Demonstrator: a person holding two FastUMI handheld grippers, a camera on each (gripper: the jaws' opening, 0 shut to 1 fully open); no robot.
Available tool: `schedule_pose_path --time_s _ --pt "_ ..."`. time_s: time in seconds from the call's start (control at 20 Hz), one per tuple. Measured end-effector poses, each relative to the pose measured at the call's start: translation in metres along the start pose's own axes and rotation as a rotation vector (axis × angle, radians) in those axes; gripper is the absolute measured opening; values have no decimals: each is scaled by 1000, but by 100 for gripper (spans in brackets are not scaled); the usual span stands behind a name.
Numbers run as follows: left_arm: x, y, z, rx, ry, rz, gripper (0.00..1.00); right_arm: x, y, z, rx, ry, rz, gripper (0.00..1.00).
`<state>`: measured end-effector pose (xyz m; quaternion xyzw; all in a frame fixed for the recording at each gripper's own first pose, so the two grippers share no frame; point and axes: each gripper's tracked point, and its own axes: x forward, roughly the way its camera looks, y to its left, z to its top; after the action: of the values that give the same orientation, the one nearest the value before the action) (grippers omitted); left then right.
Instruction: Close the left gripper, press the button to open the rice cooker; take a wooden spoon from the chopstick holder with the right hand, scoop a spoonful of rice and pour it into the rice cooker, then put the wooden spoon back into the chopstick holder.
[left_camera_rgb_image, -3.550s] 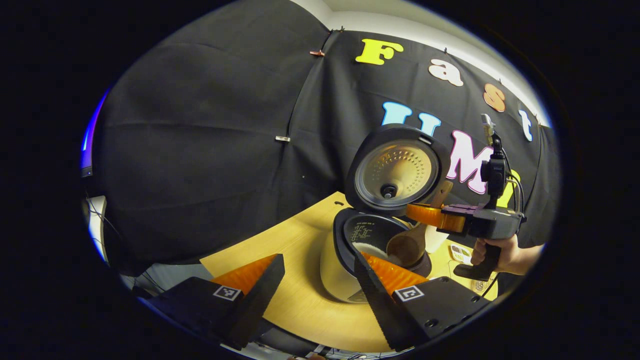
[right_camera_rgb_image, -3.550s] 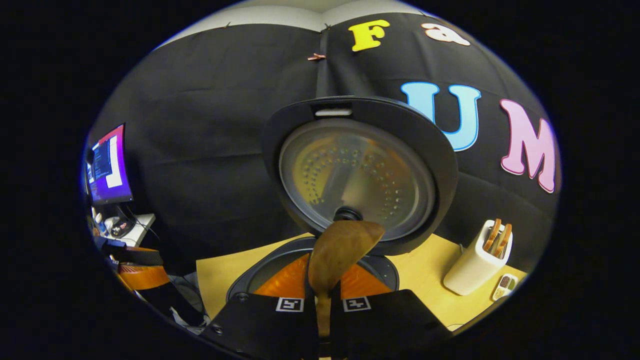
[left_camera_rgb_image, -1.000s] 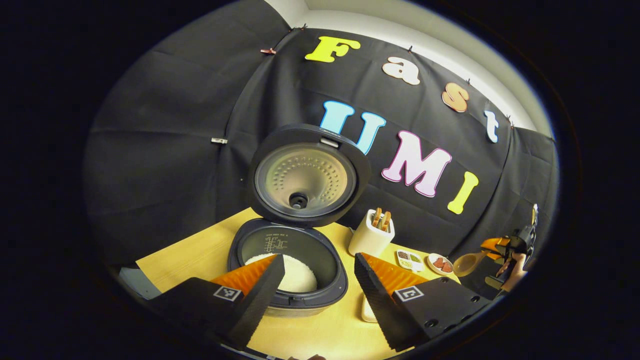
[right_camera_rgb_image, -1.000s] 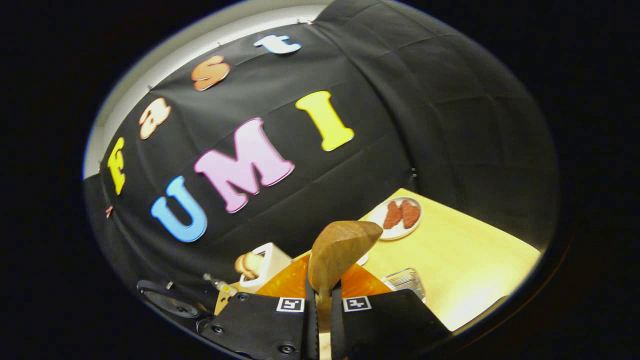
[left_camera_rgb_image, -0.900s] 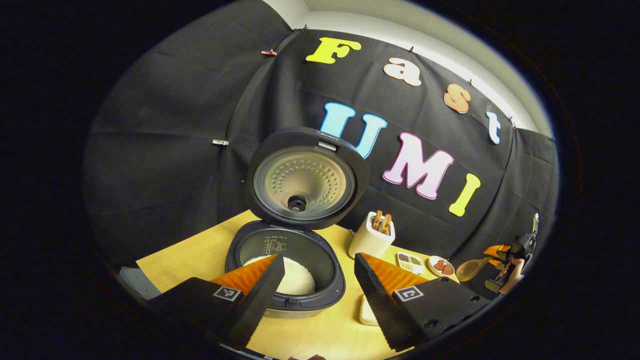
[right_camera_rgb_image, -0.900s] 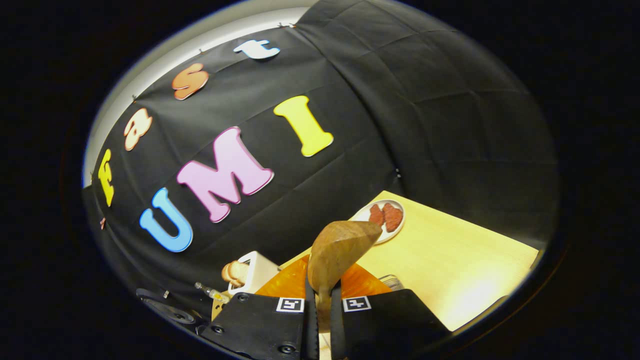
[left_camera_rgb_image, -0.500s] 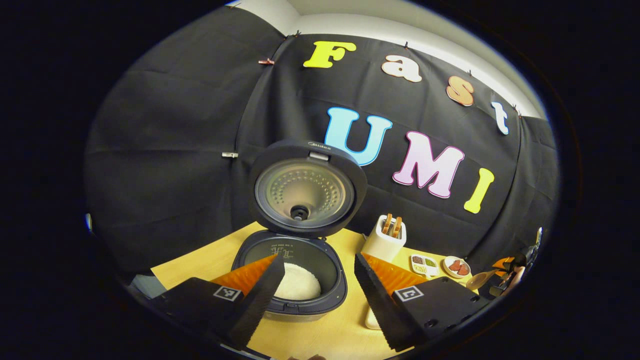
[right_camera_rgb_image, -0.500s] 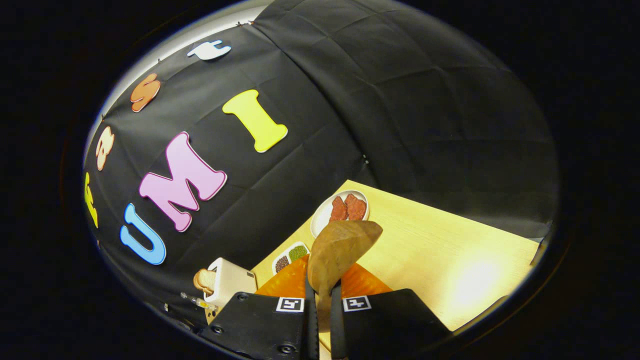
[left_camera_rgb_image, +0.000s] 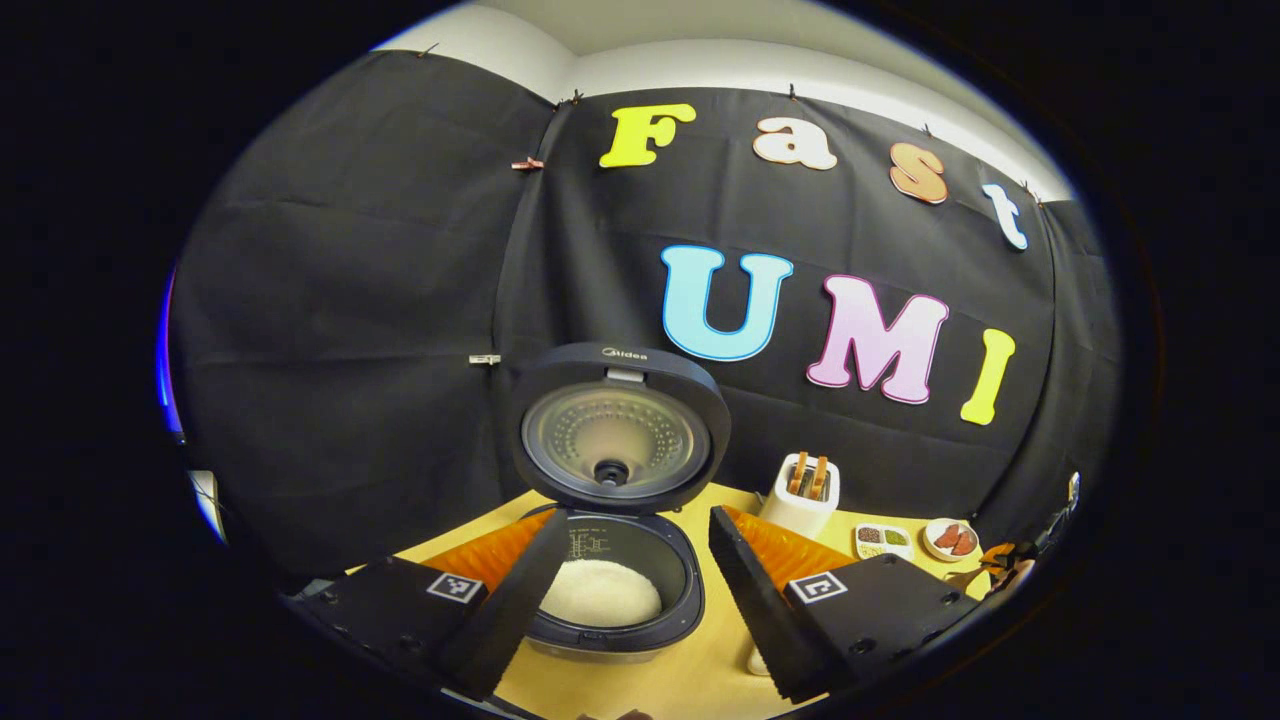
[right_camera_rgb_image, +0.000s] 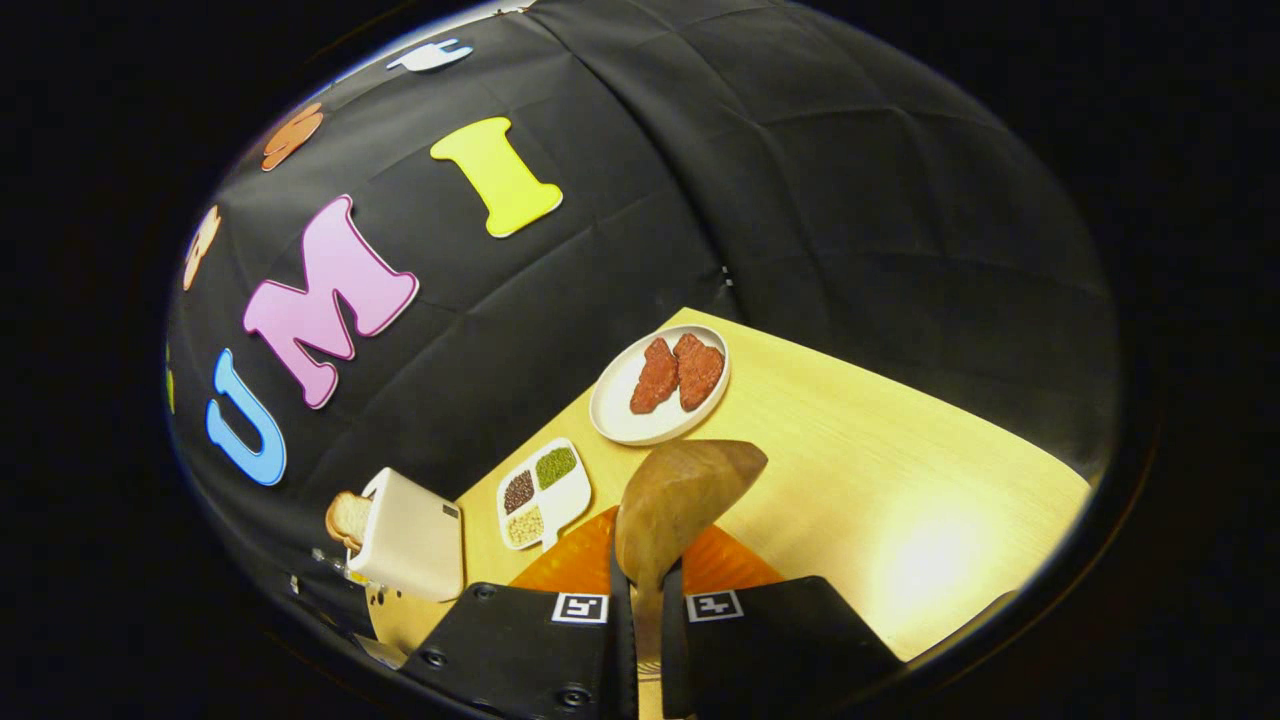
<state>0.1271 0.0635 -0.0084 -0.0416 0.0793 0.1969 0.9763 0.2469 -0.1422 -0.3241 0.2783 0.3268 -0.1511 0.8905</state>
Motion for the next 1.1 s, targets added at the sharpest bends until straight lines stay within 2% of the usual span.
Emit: schedule_pose_path --time_s 0.1,0.25,0.35,0.4,0.55,0.75,0.8,0.85,1.05,1.1 --pt "3 3 7 12 -25 40 95 2 -5 -9 -5 18 -14 14" --pt "9 5 31 34 -90 66 95 -1 8 -11 25 23 36 17" --pt "16 2 52 30 -138 60 95 -4 13 -10 36 27 57 31" --pt "20 2 62 33 -163 59 95 -6 12 -8 25 20 54 44" --pt "32 3 92 65 -233 53 95 -21 9 0 -19 -16 61 100" --pt "54 -5 120 108 -293 -6 95 -61 3 14 -105 -63 53 98" --pt "63 -5 124 124 -302 -18 92 -74 1 17 -131 -76 52 98" --pt "71 -5 127 131 -311 -32 94 -86 -1 20 -158 -87 51 98" --pt "112 4 133 149 -310 -68 92 -137 1 21 -269 -137 55 98" --pt "122 7 134 158 -313 -75 96 -149 2 21 -290 -149 58 99"
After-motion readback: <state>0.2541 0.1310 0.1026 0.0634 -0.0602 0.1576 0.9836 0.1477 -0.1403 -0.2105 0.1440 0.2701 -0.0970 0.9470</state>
